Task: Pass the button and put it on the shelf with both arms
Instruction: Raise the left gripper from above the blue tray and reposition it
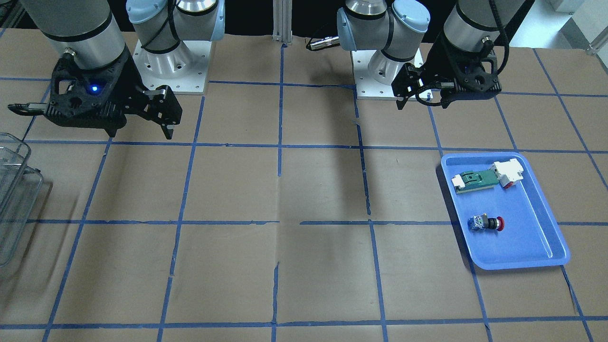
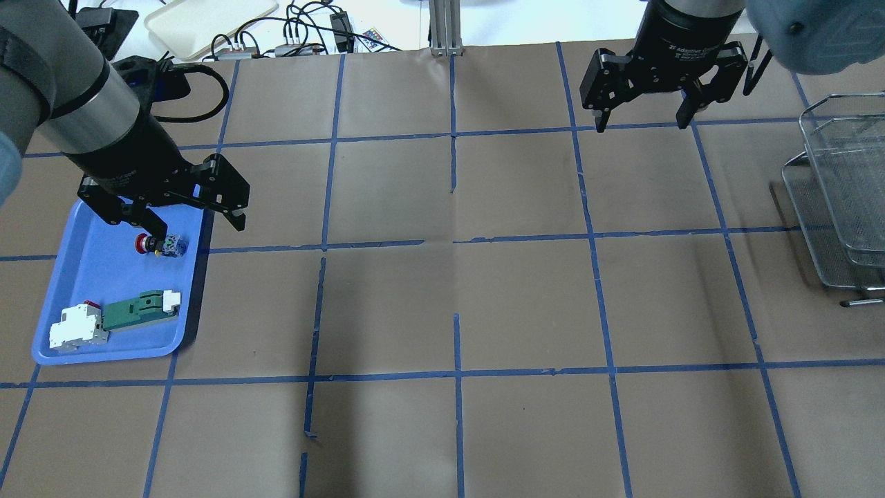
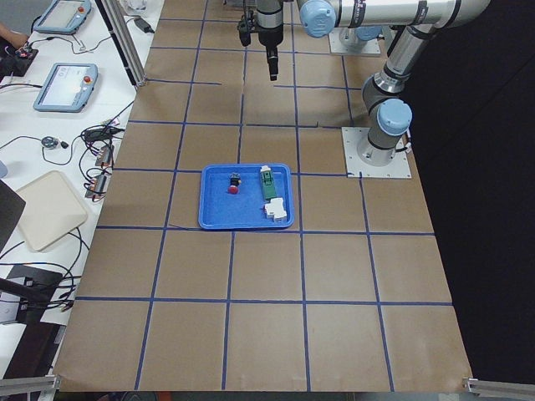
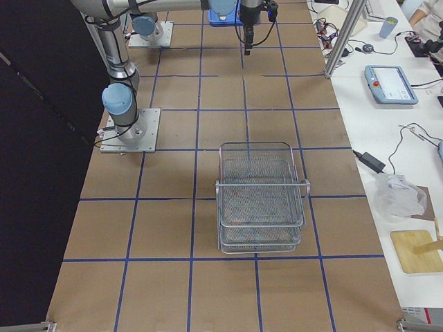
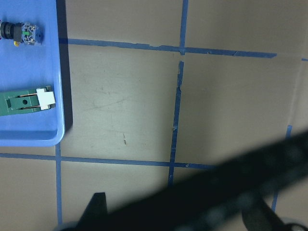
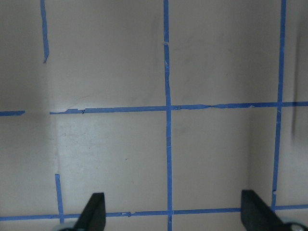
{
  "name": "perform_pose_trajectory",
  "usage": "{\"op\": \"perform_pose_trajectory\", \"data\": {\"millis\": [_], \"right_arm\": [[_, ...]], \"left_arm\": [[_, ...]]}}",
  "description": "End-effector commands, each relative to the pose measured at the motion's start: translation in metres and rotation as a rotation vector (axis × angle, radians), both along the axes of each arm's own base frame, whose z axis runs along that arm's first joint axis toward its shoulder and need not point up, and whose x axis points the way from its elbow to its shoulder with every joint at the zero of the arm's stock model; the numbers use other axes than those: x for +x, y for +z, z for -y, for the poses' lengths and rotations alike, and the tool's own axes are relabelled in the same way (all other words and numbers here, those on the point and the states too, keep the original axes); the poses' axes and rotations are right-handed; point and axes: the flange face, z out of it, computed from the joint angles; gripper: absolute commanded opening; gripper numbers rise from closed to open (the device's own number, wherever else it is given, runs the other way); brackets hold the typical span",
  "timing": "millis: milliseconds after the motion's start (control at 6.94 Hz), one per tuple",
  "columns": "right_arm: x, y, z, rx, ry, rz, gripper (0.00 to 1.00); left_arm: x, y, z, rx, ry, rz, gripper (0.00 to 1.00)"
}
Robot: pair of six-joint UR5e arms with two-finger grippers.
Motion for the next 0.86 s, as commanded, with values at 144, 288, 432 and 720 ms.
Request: {"op": "perform_pose_trajectory", "data": {"millis": [144, 288, 432, 720], "right_arm": [[0.000, -0.001, 0.000, 0.004, -0.002, 0.000, 1.00], [0.000, -0.001, 0.000, 0.004, -0.002, 0.000, 1.00], [0.000, -0.001, 0.000, 0.003, -0.002, -0.003, 1.00], [0.000, -0.002, 0.001, 0.005, -0.002, -0.002, 1.00]], "left_arm": [[0.007, -0.004, 0.002, 0.009, 0.014, 0.004, 1.00], [0.017, -0.012, 0.004, 0.025, 0.036, 0.003, 1.00], [0.041, -0.025, 0.022, -0.014, 0.082, 0.008, 1.00], [0.132, -0.034, 0.052, -0.083, 0.324, 0.021, 1.00]]}}
